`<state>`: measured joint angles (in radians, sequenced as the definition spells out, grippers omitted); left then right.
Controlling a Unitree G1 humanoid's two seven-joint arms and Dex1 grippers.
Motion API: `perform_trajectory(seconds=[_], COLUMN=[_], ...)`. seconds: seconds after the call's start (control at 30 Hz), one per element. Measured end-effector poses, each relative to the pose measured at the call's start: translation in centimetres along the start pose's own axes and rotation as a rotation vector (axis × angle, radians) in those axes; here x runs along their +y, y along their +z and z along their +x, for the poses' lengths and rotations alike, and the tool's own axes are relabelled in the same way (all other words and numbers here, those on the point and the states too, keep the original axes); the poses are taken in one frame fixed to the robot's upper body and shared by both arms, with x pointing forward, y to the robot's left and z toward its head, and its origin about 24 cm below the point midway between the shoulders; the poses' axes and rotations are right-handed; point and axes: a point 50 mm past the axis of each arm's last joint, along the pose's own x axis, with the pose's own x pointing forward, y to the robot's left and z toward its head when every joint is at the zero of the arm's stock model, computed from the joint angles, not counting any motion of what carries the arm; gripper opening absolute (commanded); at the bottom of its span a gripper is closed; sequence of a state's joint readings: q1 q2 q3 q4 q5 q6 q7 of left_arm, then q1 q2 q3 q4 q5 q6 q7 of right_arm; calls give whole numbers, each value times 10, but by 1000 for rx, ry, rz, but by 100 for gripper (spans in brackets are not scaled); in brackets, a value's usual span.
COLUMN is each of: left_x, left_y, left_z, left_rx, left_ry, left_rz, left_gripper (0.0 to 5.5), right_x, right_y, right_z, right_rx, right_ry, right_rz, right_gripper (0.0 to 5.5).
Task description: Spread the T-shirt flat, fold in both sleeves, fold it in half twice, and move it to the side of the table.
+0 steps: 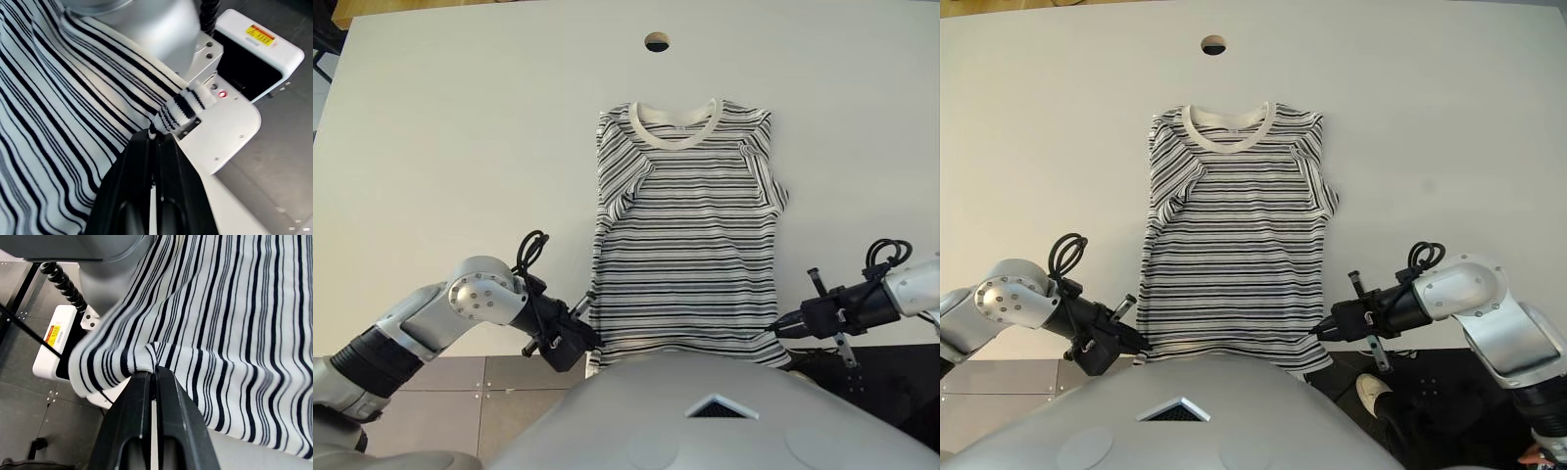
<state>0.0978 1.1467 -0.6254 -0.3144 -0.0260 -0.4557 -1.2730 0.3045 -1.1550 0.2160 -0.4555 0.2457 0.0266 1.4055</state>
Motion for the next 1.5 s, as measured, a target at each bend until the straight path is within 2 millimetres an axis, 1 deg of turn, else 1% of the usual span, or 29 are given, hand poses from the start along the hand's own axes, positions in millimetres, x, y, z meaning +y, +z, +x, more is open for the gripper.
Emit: perform_trajectory(seconds=[0.07,0.13,0.23,0.27,0.3,0.33,0.37,0.4,0.47,0.57,0.63,0.7,0.77,0.87,0.93,1.0,1.07,1.23,1.33,1.43,1.5], left_x=[-2,2,22,35,52,58,67,77,90,111,120,127,134,145,149,150,152,164,165,170,173], left_y=[0,-2,-6,-9,-10,-11,-16,-21,-29,-40,-47,-58,-74,-85,-93,-102,-108,-112,-118,-119,-119], left_z=[-3,-11,-30,-39,-54,-61,-68,-79,-91,-104,-112,-116,-122,-134,-133,-128,-124,-123,-114,-114,-115], left_rx=[-22,-46,-92,-121,-145,-158,-179,-197,-222,-267,-270,-258,-246,-241,-224,-190,-173,-197,-213,-257,-265], left_ry=[-7,21,139,205,289,323,374,433,514,606,655,701,783,881,907,916,940,1010,1032,1088,1114], left_rz=[-72,-141,-220,-244,-248,-251,-282,-297,-323,-353,-367,-404,-479,-538,-586,-629,-667,-739,-808,-861,-892], left_gripper=[12,12,12,12,12,12,12,12,12,12,12,12,12,12,12,12,12,12,12,12,12], right_x=[3,1,-13,-22,-34,-39,-47,-57,-73,-94,-107,-124,-141,-162,-174,-182,-187,-200,-206,-210,-215], right_y=[-1,-2,1,1,4,4,3,5,5,3,2,-1,-6,-12,-16,-21,-26,-34,-33,-34,-31], right_z=[-1,-6,-22,-29,-41,-45,-51,-60,-69,-78,-83,-84,-85,-91,-90,-87,-85,-78,-74,-74,-71], right_rx=[-8,-28,-57,-79,-101,-117,-136,-153,-188,-237,-250,-263,-289,-313,-329,-338,-348,-356,-379,-402,-422], right_ry=[8,-7,-77,-123,-182,-201,-236,-287,-348,-425,-477,-532,-596,-684,-726,-750,-765,-806,-813,-833,-848], right_rz=[17,49,60,75,77,85,102,102,119,157,181,237,319,412,482,541,588,707,747,786,809], right_gripper=[10,10,10,10,10,10,10,10,10,10,10,10,10,10,10,10,10,10,10,10,10])
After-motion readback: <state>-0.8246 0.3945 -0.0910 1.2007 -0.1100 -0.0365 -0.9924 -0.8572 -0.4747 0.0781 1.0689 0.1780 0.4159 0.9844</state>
